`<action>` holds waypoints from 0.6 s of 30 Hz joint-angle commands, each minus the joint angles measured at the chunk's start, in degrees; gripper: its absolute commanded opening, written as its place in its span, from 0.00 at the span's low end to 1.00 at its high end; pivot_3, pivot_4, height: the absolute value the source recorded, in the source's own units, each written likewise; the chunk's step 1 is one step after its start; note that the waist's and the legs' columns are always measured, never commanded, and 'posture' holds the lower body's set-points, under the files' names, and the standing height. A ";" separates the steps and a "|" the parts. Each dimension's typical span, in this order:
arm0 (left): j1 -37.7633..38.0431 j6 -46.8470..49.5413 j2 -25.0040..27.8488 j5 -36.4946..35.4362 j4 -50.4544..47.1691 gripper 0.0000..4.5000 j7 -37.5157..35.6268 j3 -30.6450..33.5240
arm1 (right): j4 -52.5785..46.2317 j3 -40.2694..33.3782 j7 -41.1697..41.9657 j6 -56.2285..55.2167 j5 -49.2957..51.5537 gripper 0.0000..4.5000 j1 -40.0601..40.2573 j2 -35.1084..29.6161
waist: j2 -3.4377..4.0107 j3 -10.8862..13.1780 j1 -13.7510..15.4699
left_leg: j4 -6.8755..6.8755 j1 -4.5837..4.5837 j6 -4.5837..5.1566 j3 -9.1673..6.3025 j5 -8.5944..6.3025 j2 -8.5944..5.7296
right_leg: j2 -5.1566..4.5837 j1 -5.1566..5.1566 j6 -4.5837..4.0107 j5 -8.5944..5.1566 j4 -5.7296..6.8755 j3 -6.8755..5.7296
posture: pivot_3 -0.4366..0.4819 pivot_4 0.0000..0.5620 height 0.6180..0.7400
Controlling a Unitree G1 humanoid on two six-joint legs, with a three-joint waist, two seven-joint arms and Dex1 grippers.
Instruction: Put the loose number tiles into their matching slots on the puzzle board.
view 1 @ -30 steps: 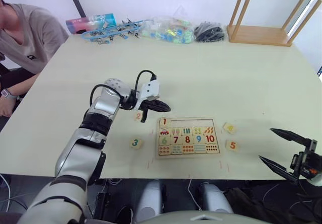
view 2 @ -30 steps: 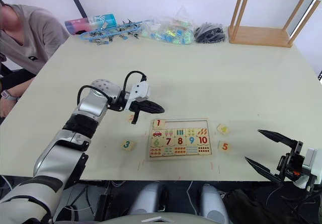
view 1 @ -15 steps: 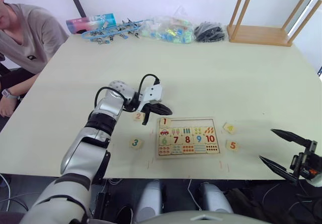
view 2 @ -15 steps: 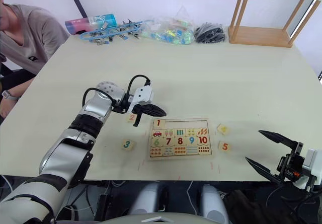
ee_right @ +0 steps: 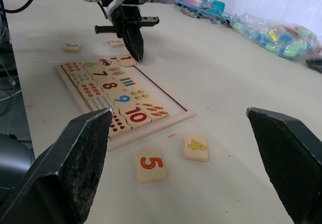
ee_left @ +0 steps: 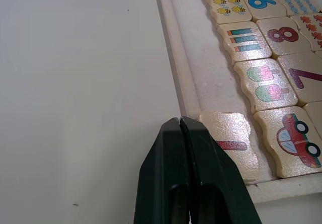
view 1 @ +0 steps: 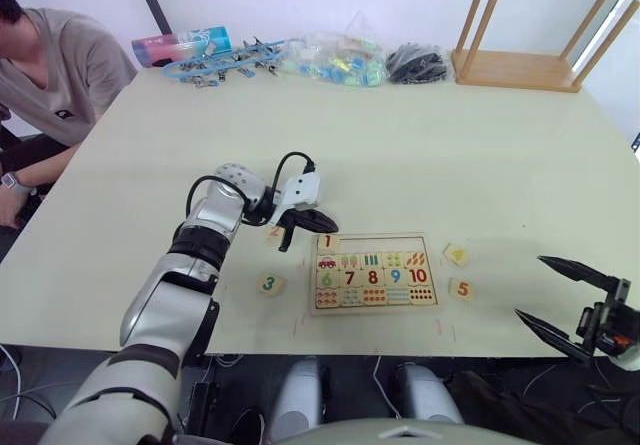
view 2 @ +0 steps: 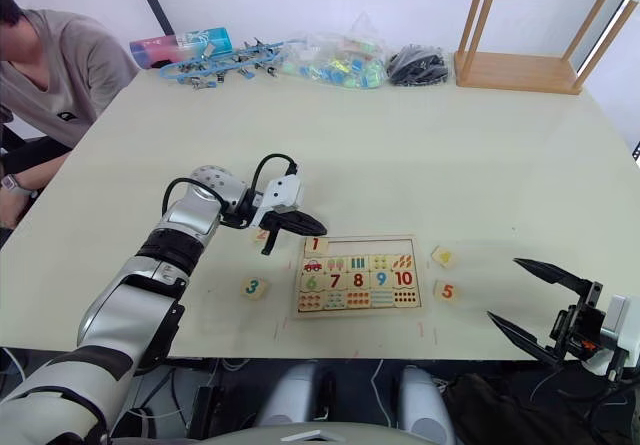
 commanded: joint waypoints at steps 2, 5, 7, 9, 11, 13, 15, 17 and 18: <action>-0.78 -1.48 0.58 -0.22 0.20 0.01 -0.56 0.74 | -1.32 -0.98 0.23 -0.27 0.44 1.00 -0.27 -0.84 | 0.00 0.00 -0.02 | 0.00 0.00 0.00 0.00 0.00 0.00 | 0.00 0.00 0.00 0.00 0.00 0.00 | 0.48 0.27 0.98; -0.44 -1.72 0.59 -0.39 0.07 0.01 -0.84 0.74 | -1.20 -1.10 0.36 -0.25 0.51 1.00 -0.36 -0.96 | 0.00 0.00 0.00 | 0.00 0.00 0.00 0.00 0.00 0.00 | 0.00 0.00 0.00 0.00 0.00 0.00 | 0.48 0.27 0.98; -0.13 -1.86 0.66 -0.37 -0.12 0.01 -0.93 0.71 | -1.10 -1.17 0.46 -0.29 0.55 1.00 -0.36 -1.02 | 0.00 0.00 0.00 | 0.00 0.00 0.00 0.00 0.00 0.00 | 0.00 0.00 0.00 0.00 0.00 0.00 | 0.48 0.27 0.98; 0.02 -2.05 0.63 -0.37 -0.08 0.01 -0.95 0.78 | -1.00 -1.24 0.55 -0.27 0.60 1.00 -0.34 -1.09 | 0.00 0.00 0.00 | 0.00 0.00 0.00 0.00 0.00 0.00 | 0.00 0.00 0.00 0.00 0.00 0.00 | 0.48 0.27 0.98; 0.07 -2.11 0.55 -0.48 -0.08 0.01 -0.97 0.87 | -0.90 -1.32 0.60 -0.26 0.64 1.00 -0.32 -1.12 | 0.00 0.00 0.00 | 0.00 0.00 0.00 0.00 0.00 0.00 | 0.00 0.00 0.00 0.00 0.00 0.00 | 0.48 0.27 0.98; 0.12 -2.17 0.49 -0.57 -0.13 0.01 -1.00 0.92 | -0.79 -1.39 0.70 -0.29 0.67 1.00 -0.29 -1.13 | 0.00 0.00 0.00 | 0.00 0.00 0.00 0.00 0.00 0.00 | 0.00 0.00 0.00 0.00 0.00 0.00 | 0.48 0.27 0.98; 0.12 -2.31 0.46 -0.56 -0.10 0.01 -0.99 0.92 | -0.62 -1.50 0.88 -0.39 0.70 1.00 -0.25 -1.07 | 0.00 0.00 0.00 | 0.00 0.00 0.00 0.00 0.00 0.00 | 0.00 0.00 0.00 0.00 0.00 0.00 | 0.48 0.27 0.98; 0.07 -2.39 0.45 -0.54 -0.02 0.01 -0.97 0.93 | -0.54 -1.56 0.98 -0.42 0.69 1.00 -0.27 -1.02 | 0.00 0.00 0.00 | 0.00 0.00 0.00 0.00 0.00 0.00 | 0.00 0.00 0.00 0.00 0.00 0.00 | 0.48 0.27 0.98; 0.09 -2.43 0.45 -0.55 -0.08 0.01 -1.01 0.92 | -0.43 -1.62 1.06 -0.48 0.70 1.00 -0.24 -0.97 | 0.00 0.00 0.00 | 0.00 0.00 0.00 0.00 0.00 0.00 | 0.00 0.00 0.00 0.00 0.00 0.00 | 0.48 0.27 0.98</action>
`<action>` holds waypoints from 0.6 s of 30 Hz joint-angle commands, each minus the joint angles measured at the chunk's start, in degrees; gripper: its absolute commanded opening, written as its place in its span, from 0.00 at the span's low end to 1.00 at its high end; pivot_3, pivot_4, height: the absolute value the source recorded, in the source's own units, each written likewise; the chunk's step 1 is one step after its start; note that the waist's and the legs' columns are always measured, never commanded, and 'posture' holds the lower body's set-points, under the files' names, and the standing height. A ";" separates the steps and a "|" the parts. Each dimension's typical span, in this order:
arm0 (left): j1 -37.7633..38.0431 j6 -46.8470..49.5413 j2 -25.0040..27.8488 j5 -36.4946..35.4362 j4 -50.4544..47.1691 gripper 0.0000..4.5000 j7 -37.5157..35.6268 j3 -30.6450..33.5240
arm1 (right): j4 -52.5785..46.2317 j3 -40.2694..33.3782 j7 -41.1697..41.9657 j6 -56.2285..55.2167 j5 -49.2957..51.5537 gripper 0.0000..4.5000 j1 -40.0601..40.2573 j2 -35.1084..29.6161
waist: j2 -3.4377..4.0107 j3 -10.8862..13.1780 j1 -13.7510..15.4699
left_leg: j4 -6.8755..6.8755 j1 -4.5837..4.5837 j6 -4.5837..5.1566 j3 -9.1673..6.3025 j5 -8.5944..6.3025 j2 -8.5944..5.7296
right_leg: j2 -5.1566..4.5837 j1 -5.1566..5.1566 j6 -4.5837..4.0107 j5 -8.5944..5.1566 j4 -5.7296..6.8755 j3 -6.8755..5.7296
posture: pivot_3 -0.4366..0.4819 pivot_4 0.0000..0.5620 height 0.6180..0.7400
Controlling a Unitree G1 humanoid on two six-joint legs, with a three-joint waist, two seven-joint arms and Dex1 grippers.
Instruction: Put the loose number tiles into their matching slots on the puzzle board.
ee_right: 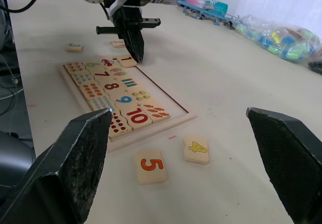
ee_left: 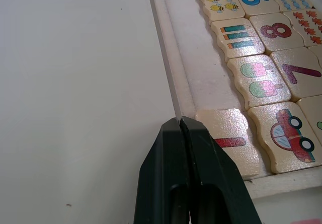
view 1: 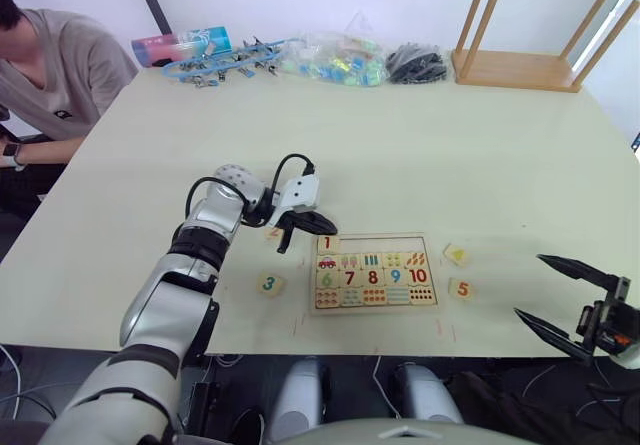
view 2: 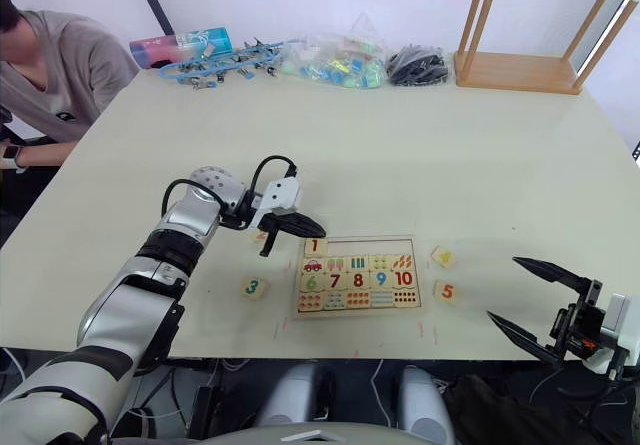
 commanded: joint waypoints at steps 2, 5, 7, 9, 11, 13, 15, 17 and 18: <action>0.05 -0.93 0.43 -0.57 -0.94 0.01 -0.38 0.82 | -0.40 -1.69 0.29 -0.56 0.70 1.00 0.20 -0.60 | 0.00 0.00 0.00 | 0.00 0.00 0.00 0.00 0.00 0.00 | 0.00 0.00 0.00 0.00 0.00 0.00 | 0.48 0.27 0.98; 0.16 -0.82 0.36 -0.91 -1.18 0.01 -0.81 0.89 | -0.22 -1.73 0.43 -0.64 0.75 1.00 0.34 -0.48 | 0.00 0.00 0.00 | 0.00 0.00 0.00 0.01 0.00 0.00 | 0.00 0.00 0.00 0.00 0.00 0.00 | 0.48 0.27 0.98; 0.21 -0.81 0.39 -0.96 -1.19 0.01 -1.01 0.89 | -0.19 -1.74 0.44 -0.66 0.77 1.00 0.40 -0.45 | 0.00 0.00 -0.01 | 0.00 0.00 0.00 0.00 0.00 0.00 | 0.00 0.00 0.00 0.00 0.00 0.00 | 0.48 0.27 0.98; 0.21 -0.85 0.43 -0.97 -1.08 0.01 -1.09 0.93 | -0.19 -1.75 0.47 -0.65 0.79 1.00 0.43 -0.44 | 0.00 0.00 0.00 | 0.00 0.00 0.00 0.00 0.00 0.00 | 0.00 0.00 0.00 0.00 0.00 0.00 | 0.48 0.27 0.98; 0.20 -0.93 0.49 -0.99 -0.87 0.01 -1.27 0.98 | -0.11 -1.69 0.50 -0.73 0.73 1.00 0.42 -0.40 | 0.00 0.00 0.00 | 0.00 0.00 0.00 0.00 0.00 0.00 | 0.00 0.00 0.00 0.00 0.00 0.00 | 0.48 0.27 0.98; 0.16 -1.03 0.52 -1.01 -0.64 0.01 -1.39 1.03 | 0.05 -1.58 0.49 -0.77 0.63 1.00 0.29 -0.38 | 0.00 0.00 0.00 | 0.00 0.00 0.00 0.00 0.00 0.00 | 0.00 0.00 0.00 0.00 0.00 0.00 | 0.48 0.27 0.98; 0.26 -1.12 0.58 -1.02 -0.67 0.01 -1.51 1.06 | 0.06 -1.58 0.48 -0.76 0.64 1.00 0.28 -0.39 | 0.00 0.00 0.00 | 0.00 0.00 0.00 0.00 0.00 0.00 | 0.00 0.00 0.00 0.00 0.00 0.00 | 0.48 0.27 0.98; 0.38 -1.14 0.61 -1.07 -0.83 0.01 -1.62 1.12 | 0.02 -1.61 0.51 -0.78 0.64 1.00 0.35 -0.41 | 0.00 0.00 0.00 | 0.00 0.00 0.00 0.00 0.00 0.00 | 0.00 0.00 0.00 0.00 0.00 0.00 | 0.48 0.27 0.98; 0.45 -1.14 0.62 -1.11 -0.91 0.01 -1.69 1.13 | 0.00 -1.61 0.49 -0.74 0.65 1.00 0.35 -0.42 | 0.00 0.00 0.00 | 0.00 0.00 0.00 0.00 0.00 0.00 | 0.00 0.00 0.00 0.00 0.00 0.00 | 0.48 0.27 0.98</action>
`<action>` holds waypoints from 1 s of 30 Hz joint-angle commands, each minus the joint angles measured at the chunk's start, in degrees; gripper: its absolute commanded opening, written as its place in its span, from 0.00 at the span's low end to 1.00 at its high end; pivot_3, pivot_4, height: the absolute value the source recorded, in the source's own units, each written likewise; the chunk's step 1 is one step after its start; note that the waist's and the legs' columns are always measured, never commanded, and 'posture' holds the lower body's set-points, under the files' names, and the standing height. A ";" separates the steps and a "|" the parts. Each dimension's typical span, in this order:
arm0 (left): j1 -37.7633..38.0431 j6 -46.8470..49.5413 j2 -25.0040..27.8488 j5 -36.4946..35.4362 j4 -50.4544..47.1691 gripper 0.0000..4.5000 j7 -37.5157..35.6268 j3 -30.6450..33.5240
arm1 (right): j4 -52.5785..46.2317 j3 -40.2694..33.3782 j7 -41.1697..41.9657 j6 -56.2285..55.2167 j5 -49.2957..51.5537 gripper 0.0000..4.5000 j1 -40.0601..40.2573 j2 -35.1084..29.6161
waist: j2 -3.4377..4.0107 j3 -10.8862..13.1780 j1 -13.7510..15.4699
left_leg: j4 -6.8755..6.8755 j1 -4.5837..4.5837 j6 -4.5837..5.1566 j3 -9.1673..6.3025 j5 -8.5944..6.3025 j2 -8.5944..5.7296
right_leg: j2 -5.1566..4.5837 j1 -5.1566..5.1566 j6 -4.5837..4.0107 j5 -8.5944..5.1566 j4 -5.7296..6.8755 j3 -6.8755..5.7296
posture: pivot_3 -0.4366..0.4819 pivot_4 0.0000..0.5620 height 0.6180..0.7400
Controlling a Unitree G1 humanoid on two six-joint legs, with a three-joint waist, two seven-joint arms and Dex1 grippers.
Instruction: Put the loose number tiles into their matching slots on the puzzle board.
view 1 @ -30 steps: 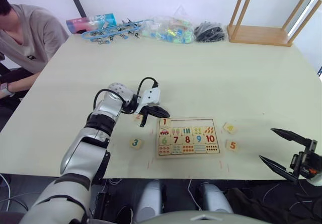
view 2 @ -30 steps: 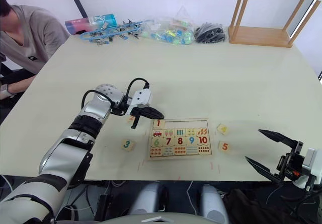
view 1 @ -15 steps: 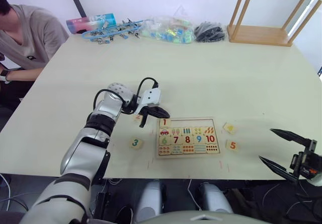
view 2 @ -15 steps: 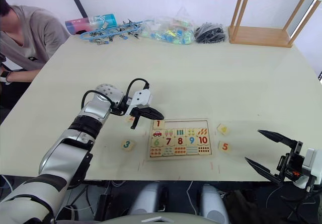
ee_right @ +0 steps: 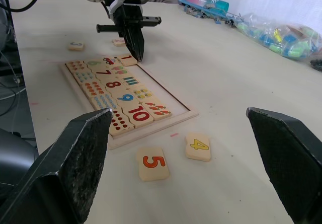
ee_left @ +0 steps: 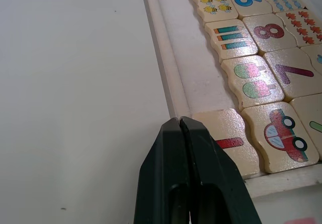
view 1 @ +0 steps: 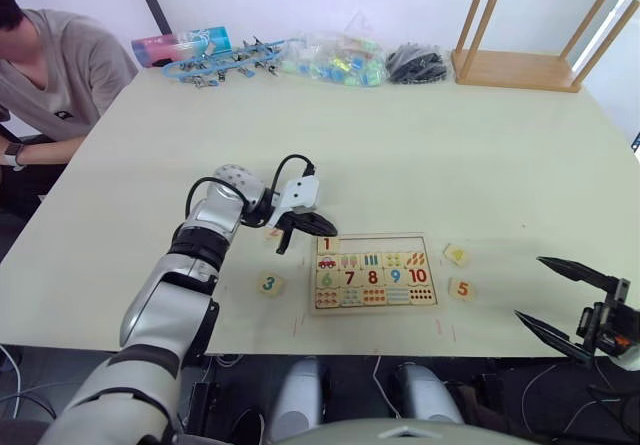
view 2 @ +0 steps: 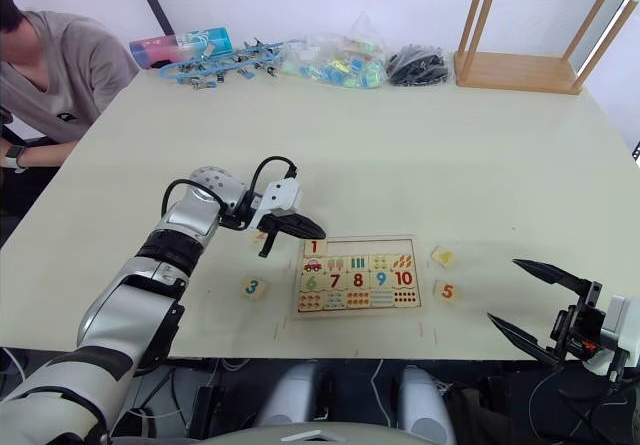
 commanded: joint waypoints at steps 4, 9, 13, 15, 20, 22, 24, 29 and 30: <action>0.78 -0.76 0.65 -1.01 -1.29 0.01 -0.72 1.03 | -0.38 -1.58 0.19 -0.60 0.61 1.00 0.16 -0.50 | 0.00 0.00 0.00 | 0.00 0.00 0.00 0.00 0.00 0.00 | 0.00 0.00 0.00 0.00 0.00 0.00 | 0.48 0.27 0.98; 1.13 -0.61 0.68 -1.11 -1.73 0.01 -0.98 0.95 | -0.43 -1.56 0.19 -0.49 0.63 1.00 0.19 -0.55 | 0.00 0.00 0.00 | 0.00 0.00 0.00 0.00 0.00 0.00 | 0.00 0.00 0.00 0.00 0.00 0.00 | 0.48 0.27 0.98; 1.24 -0.50 0.76 -1.16 -2.02 0.01 -1.10 0.92 | -0.40 -1.59 0.34 -0.51 0.73 1.00 0.33 -0.51 | 0.00 0.00 0.00 | 0.00 0.00 0.00 0.00 0.00 0.00 | 0.00 0.00 0.00 0.00 0.00 0.00 | 0.48 0.27 0.98; 1.28 -0.46 0.80 -1.20 -2.18 0.01 -1.20 0.89 | -0.36 -1.63 0.33 -0.50 0.79 1.00 0.33 -0.48 | 0.00 0.00 -0.01 | 0.00 0.00 0.00 0.00 0.00 0.00 | 0.00 0.00 0.00 0.00 0.00 0.00 | 0.48 0.27 0.98; 1.44 -0.28 0.94 -1.35 -2.60 0.01 -1.44 0.79 | -0.10 -1.62 0.47 -0.63 0.74 1.00 0.30 -0.45 | 0.00 0.00 0.00 | 0.00 0.00 0.00 0.00 0.00 0.00 | 0.00 0.00 0.00 0.00 0.00 0.00 | 0.48 0.27 0.98; 1.62 -0.03 1.01 -1.52 -3.07 0.01 -1.63 0.80 | 0.02 -1.61 0.51 -0.68 0.74 1.00 0.29 -0.41 | 0.00 0.00 -0.01 | 0.00 0.00 0.00 0.00 0.00 0.00 | 0.00 0.00 0.00 0.00 0.00 0.00 | 0.48 0.27 0.98; 1.67 0.10 1.02 -1.58 -3.28 0.01 -1.38 0.94 | 0.19 -1.53 0.57 -0.74 0.74 1.00 0.21 -0.35 | 0.00 0.00 -0.01 | 0.00 0.00 0.00 0.00 0.00 0.00 | 0.00 0.00 0.00 0.00 0.00 0.00 | 0.48 0.27 0.98; 2.05 1.25 1.47 -2.74 -4.23 0.01 -0.24 2.37 | 0.63 -1.15 0.44 -0.61 0.69 1.00 -0.21 -0.07 | 0.00 0.00 0.00 | 0.00 0.00 0.00 0.00 0.00 0.00 | 0.00 0.00 0.00 0.00 0.00 0.00 | 0.48 0.27 0.98; 2.54 2.35 1.72 -3.66 -5.30 0.01 -0.48 2.94 | 0.71 -1.13 0.47 -0.59 0.69 1.00 -0.23 -0.05 | 0.00 0.00 -0.03 | 0.00 0.00 0.00 0.00 0.00 0.01 | 0.00 0.00 0.00 0.00 0.00 0.00 | 0.48 0.27 0.98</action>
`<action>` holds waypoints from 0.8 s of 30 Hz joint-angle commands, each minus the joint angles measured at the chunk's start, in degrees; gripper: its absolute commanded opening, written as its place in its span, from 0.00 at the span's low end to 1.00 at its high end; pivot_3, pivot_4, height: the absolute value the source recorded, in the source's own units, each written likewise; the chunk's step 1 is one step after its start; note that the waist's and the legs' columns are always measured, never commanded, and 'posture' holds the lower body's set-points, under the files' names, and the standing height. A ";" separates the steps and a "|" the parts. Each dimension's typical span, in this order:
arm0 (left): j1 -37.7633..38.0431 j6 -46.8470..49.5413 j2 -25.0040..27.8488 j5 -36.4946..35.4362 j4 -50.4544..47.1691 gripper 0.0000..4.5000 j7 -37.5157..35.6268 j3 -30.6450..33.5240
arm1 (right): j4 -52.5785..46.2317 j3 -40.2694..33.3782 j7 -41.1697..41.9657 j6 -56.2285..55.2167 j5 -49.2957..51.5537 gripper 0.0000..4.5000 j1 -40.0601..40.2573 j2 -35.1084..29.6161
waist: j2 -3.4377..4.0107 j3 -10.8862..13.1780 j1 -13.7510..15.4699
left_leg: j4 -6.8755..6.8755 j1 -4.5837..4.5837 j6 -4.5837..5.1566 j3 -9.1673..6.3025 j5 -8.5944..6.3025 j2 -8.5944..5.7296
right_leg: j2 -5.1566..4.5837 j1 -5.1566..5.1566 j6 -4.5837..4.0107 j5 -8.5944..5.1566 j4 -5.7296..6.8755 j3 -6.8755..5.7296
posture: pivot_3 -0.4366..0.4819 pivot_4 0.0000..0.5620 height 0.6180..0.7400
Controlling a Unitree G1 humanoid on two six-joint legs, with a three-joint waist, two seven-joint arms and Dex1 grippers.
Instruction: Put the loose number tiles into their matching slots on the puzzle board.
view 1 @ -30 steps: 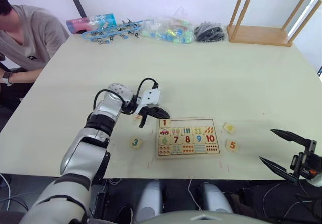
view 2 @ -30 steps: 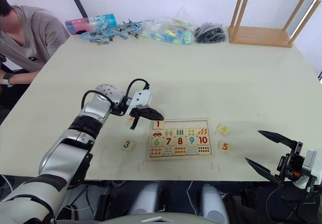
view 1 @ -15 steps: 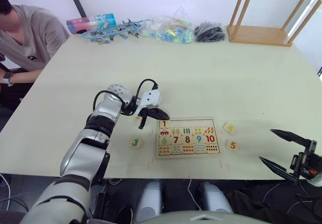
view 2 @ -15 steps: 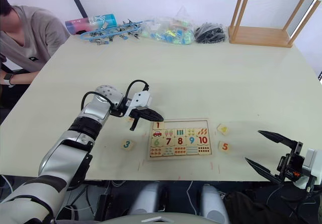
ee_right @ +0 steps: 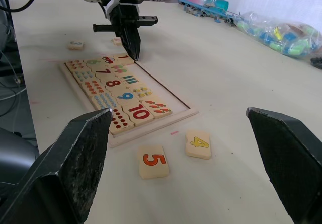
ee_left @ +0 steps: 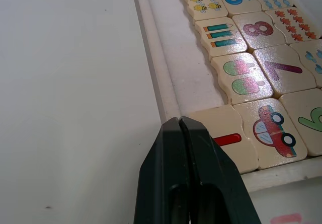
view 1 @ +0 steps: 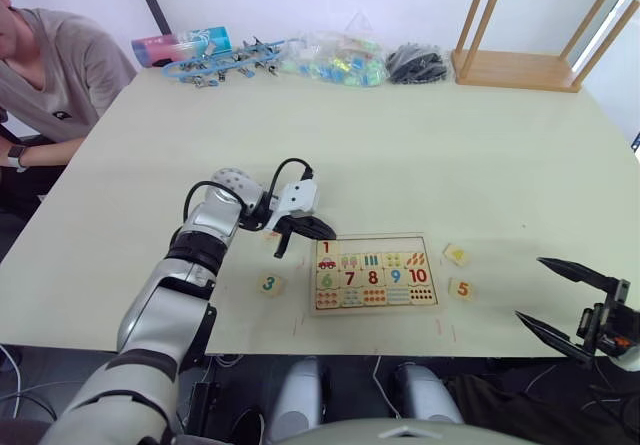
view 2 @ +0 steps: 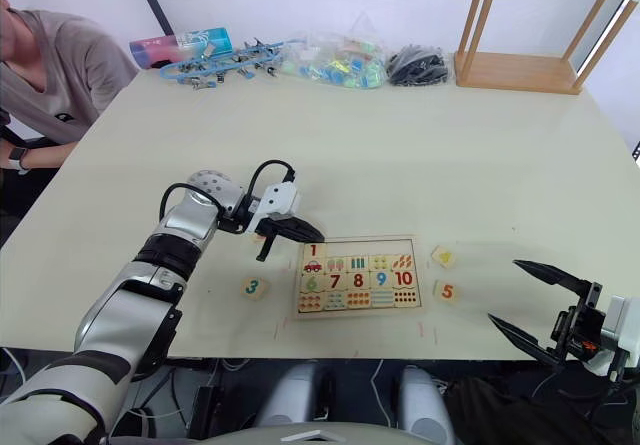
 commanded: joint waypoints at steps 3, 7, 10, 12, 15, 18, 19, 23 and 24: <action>2.66 8.20 1.88 -8.15 -7.55 0.01 -3.44 5.05 | 0.35 -1.29 0.17 0.14 0.89 1.00 0.22 -0.27 | 0.00 0.00 -0.07 | 0.00 0.00 0.00 0.00 0.00 0.03 | 0.00 -0.01 0.00 0.00 0.01 0.00 | 0.48 0.27 0.98; 6.33 11.73 3.63 -12.51 -13.51 0.01 -2.06 8.68 | 0.52 -1.35 0.06 0.69 1.17 1.00 0.65 -0.22 | 0.01 0.00 -0.08 | 0.00 0.02 0.00 0.00 0.00 0.05 | -0.01 0.00 0.00 0.00 0.04 0.00 | 0.48 0.27 0.98; 9.26 10.80 4.98 -13.28 -17.17 0.01 0.05 10.41 | 0.78 -1.56 -0.33 0.85 1.22 1.00 0.88 0.08 | 0.01 0.00 -0.08 | 0.00 0.03 0.00 -0.02 0.00 0.09 | -0.01 0.00 -0.01 0.00 0.04 0.00 | 0.48 0.27 0.98; 11.17 9.97 6.09 -13.74 -18.73 0.01 0.66 11.47 | 0.57 -1.70 -0.87 1.90 1.70 1.00 1.32 0.10 | 0.01 -0.01 -0.02 | 0.00 0.03 0.00 -0.01 0.00 0.09 | -0.02 0.00 0.00 0.00 0.04 0.00 | 0.48 0.27 0.98; 14.97 11.82 8.49 -15.23 -20.72 0.01 3.92 14.87 | -0.41 -2.52 -3.33 3.87 2.05 1.00 2.26 0.30 | 0.01 -0.01 -0.04 | 0.00 0.03 0.00 -0.01 0.00 0.11 | -0.04 0.00 -0.01 0.00 0.04 0.00 | 0.48 0.27 0.98; 18.62 13.48 9.84 -16.88 -23.48 0.01 6.28 17.42 | -0.89 -3.49 -4.62 4.49 2.21 1.00 2.98 0.38 | 0.02 -0.01 -0.04 | -0.01 0.04 0.00 -0.02 0.00 0.15 | -0.04 -0.01 -0.01 0.00 0.04 0.00 | 0.48 0.27 0.98; 20.41 13.72 10.59 -17.10 -24.28 0.01 7.39 18.51 | -0.69 -3.77 -5.08 4.39 1.86 1.00 3.23 0.33 | 0.02 -0.01 -0.05 | -0.01 0.04 0.00 -0.02 0.00 0.16 | -0.05 0.00 -0.01 0.00 0.04 0.00 | 0.48 0.27 0.98; 26.18 13.06 12.75 -17.57 -26.56 0.19 10.94 22.01 | 0.13 -4.42 -6.61 3.68 0.68 1.00 3.62 0.68 | 0.02 -0.01 -0.03 | -0.02 0.06 0.00 0.00 0.00 0.18 | -0.11 0.00 0.00 0.00 0.04 0.00 | 0.48 0.27 0.98; 27.45 13.01 13.23 -17.97 -27.12 0.28 11.52 22.87 | 0.27 -4.38 -6.99 3.39 0.08 1.00 3.72 0.83 | 0.02 -0.01 -0.01 | -0.02 0.06 0.00 0.00 0.00 0.18 | -0.11 0.00 -0.01 0.00 0.04 0.00 | 0.48 0.27 0.98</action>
